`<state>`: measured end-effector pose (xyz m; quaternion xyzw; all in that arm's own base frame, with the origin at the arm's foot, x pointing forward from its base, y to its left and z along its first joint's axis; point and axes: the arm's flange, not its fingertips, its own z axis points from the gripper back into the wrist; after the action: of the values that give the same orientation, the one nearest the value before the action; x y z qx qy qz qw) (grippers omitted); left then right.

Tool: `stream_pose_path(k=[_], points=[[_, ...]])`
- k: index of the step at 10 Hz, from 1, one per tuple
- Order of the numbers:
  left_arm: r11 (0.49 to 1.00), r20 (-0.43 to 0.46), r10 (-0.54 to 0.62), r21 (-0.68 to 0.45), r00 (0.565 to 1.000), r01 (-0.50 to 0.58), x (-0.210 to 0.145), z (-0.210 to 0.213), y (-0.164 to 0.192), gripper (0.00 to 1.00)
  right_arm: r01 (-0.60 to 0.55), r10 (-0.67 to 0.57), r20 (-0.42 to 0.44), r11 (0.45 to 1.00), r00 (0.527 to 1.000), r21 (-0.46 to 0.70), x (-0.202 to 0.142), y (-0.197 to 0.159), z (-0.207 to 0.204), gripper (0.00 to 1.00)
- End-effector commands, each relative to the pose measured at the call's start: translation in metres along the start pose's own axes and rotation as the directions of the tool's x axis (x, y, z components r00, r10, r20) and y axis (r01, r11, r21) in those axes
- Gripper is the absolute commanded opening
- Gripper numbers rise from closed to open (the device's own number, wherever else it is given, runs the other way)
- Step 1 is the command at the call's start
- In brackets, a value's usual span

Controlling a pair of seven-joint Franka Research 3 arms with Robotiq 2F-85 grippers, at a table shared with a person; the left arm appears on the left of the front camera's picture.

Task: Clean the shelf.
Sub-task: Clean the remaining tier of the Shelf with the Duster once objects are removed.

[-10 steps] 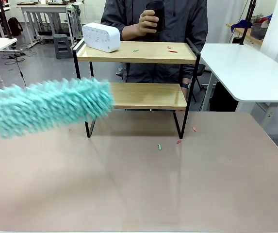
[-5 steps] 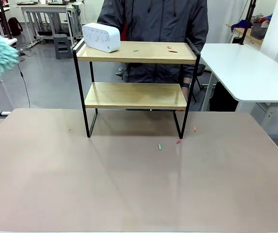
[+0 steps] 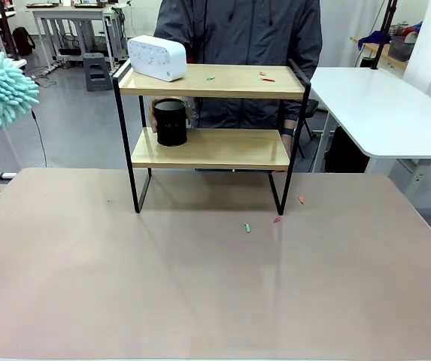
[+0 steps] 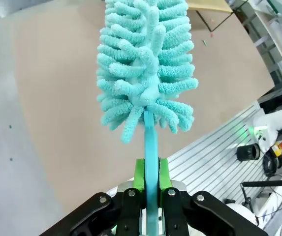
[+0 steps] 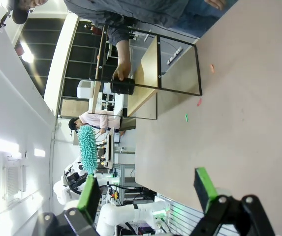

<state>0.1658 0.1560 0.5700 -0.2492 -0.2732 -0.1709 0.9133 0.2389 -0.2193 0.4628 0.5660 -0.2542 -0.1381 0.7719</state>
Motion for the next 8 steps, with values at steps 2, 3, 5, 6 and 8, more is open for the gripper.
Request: stream_pose_path(k=[2,3,5,6,8], points=[[1.000,0.013,-0.016,-0.009,1.000,0.016,0.0008,0.0033,0.0010,0.12,-0.025,0.025,0.016,0.999,1.000,0.023,0.0035,0.0020,-0.0008,1.00],[1.000,0.013,-0.016,-0.009,1.000,0.016,0.0008,0.0033,0.0010,0.12,-0.025,0.025,0.016,0.999,1.000,0.023,0.0035,0.0020,-0.0008,1.00],[1.000,0.013,-0.016,-0.009,1.000,0.016,0.0008,0.0033,0.0010,0.12,-0.025,0.025,0.016,0.999,1.000,0.023,0.0035,0.0020,-0.0008,1.00],[1.000,0.013,-0.016,-0.009,1.000,0.016,0.0008,0.0033,0.0010,0.12,-0.025,0.025,0.016,0.999,1.000,0.023,0.0035,0.0020,-0.0008,1.00],[1.000,0.013,-0.016,-0.009,1.000,0.016,0.0008,0.0033,0.0010,0.12,-0.025,0.025,0.016,0.999,1.000,0.023,0.0035,0.0020,-0.0008,1.00]])
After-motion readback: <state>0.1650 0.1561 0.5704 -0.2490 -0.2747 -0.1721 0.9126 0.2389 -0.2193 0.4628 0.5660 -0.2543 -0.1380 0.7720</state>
